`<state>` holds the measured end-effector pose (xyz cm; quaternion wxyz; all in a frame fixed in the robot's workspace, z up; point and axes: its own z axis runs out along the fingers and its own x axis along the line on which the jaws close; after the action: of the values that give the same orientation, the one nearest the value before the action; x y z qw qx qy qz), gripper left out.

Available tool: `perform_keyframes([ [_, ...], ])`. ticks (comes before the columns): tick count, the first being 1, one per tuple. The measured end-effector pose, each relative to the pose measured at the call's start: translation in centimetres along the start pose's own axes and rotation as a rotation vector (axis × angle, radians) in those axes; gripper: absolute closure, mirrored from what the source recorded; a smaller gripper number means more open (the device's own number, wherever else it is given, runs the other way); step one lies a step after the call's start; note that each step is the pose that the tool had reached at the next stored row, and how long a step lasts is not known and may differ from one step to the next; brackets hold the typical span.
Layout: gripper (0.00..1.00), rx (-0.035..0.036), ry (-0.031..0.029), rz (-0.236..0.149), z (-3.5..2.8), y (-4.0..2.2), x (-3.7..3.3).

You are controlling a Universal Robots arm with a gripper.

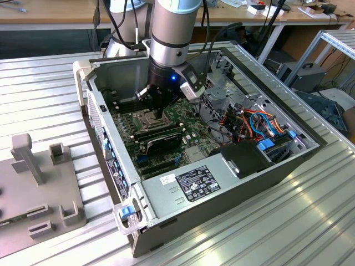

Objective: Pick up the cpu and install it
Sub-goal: 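Install the second cpu locking lever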

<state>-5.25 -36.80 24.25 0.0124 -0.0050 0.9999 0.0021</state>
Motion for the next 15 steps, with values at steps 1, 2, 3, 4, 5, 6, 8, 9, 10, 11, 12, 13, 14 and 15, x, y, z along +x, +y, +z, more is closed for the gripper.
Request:
perform_keyframes([
  [1,0.89,0.0001,0.0000,0.000,0.00,0.00,0.00],
  [2,0.89,0.0000,0.0000,0.000,0.00,0.00,0.00],
  [3,0.89,0.0001,0.0001,0.000,0.00,0.00,0.01],
  [4,0.89,0.0000,0.0000,0.000,0.00,0.00,0.01],
  [5,0.89,0.0000,0.0000,0.000,0.01,0.00,0.05],
  [6,0.89,-0.0002,-0.0001,0.000,0.01,0.01,0.08],
  [8,0.89,-0.0002,-0.0001,0.000,0.03,0.01,0.28],
  [9,0.89,0.0000,0.0000,0.000,0.03,0.01,0.41],
  [10,0.89,-0.0001,-0.0001,0.000,0.04,0.01,0.51],
  [11,0.89,0.0000,-0.0001,0.000,0.06,0.01,0.63],
  [12,0.89,0.0000,0.0000,0.000,0.08,0.01,0.71],
  [13,0.89,0.0001,0.0001,0.000,0.13,0.01,0.78],
  [14,0.89,0.0001,0.0001,0.000,0.18,0.00,0.80],
  [15,0.89,0.0001,0.0000,0.000,0.33,0.00,0.87],
])
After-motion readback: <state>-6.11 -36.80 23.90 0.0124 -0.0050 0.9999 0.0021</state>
